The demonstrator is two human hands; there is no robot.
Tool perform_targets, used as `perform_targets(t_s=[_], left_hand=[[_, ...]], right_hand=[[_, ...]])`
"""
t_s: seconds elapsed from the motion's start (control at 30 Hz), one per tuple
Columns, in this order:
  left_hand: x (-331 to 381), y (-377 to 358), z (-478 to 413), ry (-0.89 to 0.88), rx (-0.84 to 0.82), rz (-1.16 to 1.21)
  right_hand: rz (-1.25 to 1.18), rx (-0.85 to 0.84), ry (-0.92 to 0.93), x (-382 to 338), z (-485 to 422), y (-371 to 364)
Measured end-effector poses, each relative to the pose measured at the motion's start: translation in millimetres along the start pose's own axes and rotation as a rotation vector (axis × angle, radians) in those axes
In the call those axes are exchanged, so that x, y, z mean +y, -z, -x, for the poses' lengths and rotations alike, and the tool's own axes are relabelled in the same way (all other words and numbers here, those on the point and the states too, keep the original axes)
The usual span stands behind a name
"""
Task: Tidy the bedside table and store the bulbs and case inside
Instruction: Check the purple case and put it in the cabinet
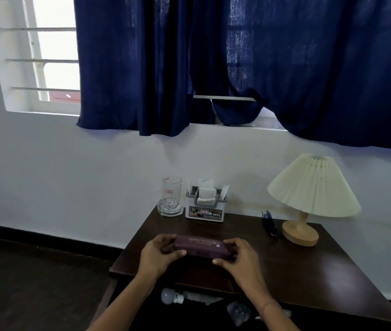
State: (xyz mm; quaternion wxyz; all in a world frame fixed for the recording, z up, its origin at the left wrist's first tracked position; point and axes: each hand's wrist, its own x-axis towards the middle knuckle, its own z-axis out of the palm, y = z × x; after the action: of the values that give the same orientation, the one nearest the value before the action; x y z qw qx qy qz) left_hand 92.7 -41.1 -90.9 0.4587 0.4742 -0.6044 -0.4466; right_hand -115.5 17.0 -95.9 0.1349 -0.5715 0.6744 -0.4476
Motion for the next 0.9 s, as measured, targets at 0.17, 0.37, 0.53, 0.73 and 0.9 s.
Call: perform_targets(t_s=[0.17,0.37,0.53,0.73,0.9], left_hand=[[-4,-24,1,-0.003,-0.097,0.133],[-8,-23,-6,-0.055,-0.232,0.049],[-10,-21,-6,-0.104,-0.253,-0.011],[-8,-19,-6,-0.131,-0.256,-0.047],[-5,-21,-1,-0.11,-0.268,0.027]], right_hand=[[-0.06,0.069,0.005,14,10,21],[0.171,-0.01,0.1,9,15,23],[0.4,-0.112,0.271,-6,17,4],[0.627,-0.054,0.368,4,18,-4],[0.641,0.065,0.434,5,21,-8]])
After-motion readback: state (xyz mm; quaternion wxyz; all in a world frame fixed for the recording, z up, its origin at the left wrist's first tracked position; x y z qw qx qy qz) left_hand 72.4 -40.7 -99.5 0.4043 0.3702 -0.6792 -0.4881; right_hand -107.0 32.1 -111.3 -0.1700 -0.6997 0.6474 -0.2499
